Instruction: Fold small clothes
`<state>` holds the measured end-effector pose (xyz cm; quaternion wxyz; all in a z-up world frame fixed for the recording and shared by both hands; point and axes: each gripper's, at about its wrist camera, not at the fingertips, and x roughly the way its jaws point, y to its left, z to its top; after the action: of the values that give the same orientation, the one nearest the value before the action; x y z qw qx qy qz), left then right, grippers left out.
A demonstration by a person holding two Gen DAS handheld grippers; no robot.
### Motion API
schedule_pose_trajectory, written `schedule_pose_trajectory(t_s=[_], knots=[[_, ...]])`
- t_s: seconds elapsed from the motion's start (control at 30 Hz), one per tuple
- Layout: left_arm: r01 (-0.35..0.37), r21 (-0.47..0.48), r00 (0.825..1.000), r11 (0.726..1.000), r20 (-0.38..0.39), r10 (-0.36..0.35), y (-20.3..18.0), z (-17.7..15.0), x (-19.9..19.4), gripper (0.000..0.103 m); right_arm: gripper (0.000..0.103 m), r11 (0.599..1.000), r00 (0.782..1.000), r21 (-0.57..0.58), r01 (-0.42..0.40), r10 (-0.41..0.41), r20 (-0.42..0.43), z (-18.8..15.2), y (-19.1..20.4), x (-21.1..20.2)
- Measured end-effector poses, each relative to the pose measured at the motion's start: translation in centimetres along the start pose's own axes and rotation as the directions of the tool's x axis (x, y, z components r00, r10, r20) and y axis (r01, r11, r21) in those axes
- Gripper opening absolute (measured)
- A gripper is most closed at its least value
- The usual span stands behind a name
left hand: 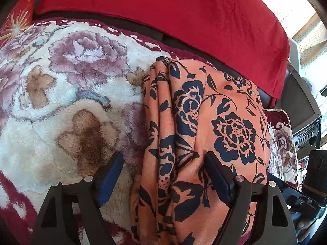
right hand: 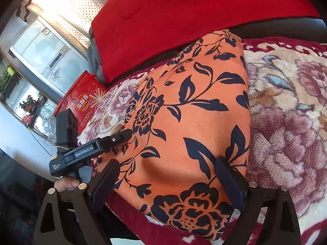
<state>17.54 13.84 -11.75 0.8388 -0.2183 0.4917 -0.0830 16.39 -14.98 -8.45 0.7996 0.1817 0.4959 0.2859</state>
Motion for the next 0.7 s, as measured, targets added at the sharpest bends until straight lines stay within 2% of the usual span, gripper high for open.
schedule_pose_trajectory(t_s=[0.27, 0.33, 0.4, 0.5, 0.6, 0.7], knots=[[0.001, 0.007, 1.000, 1.000, 0.000, -0.001, 0.1, 0.1, 0.1, 0.084, 0.095, 0.998, 1.000, 0.064, -0.020, 0.020, 0.011, 0.9, -0.1, -1.4], [0.002, 0.008, 1.000, 1.000, 0.000, -0.002, 0.2, 0.1, 0.1, 0.084, 0.095, 0.996, 0.998, 0.084, -0.033, 0.029, 0.047, 1.1, -0.3, -2.6], [0.005, 0.005, 1.000, 1.000, -0.001, -0.005, 0.2, 0.1, 0.1, 0.084, 0.095, 0.995, 0.992, 0.093, -0.032, 0.021, 0.126, 1.5, -0.7, -4.6], [0.015, -0.015, 1.000, 1.000, -0.007, -0.015, 0.6, 0.3, 0.4, 0.087, 0.095, 0.992, 0.979, 0.123, 0.007, -0.031, 0.199, 2.5, -1.9, -5.9], [0.023, -0.036, 1.000, 0.999, -0.006, -0.023, 0.9, 0.5, 0.7, 0.089, 0.095, 0.985, 0.986, 0.168, 0.022, -0.049, 0.157, 3.3, -4.0, -4.4], [0.014, -0.028, 1.000, 1.000, -0.001, -0.014, 0.7, 0.6, 1.0, 0.090, 0.095, 0.988, 0.995, 0.151, 0.043, -0.055, 0.080, 3.9, -5.1, -1.8]])
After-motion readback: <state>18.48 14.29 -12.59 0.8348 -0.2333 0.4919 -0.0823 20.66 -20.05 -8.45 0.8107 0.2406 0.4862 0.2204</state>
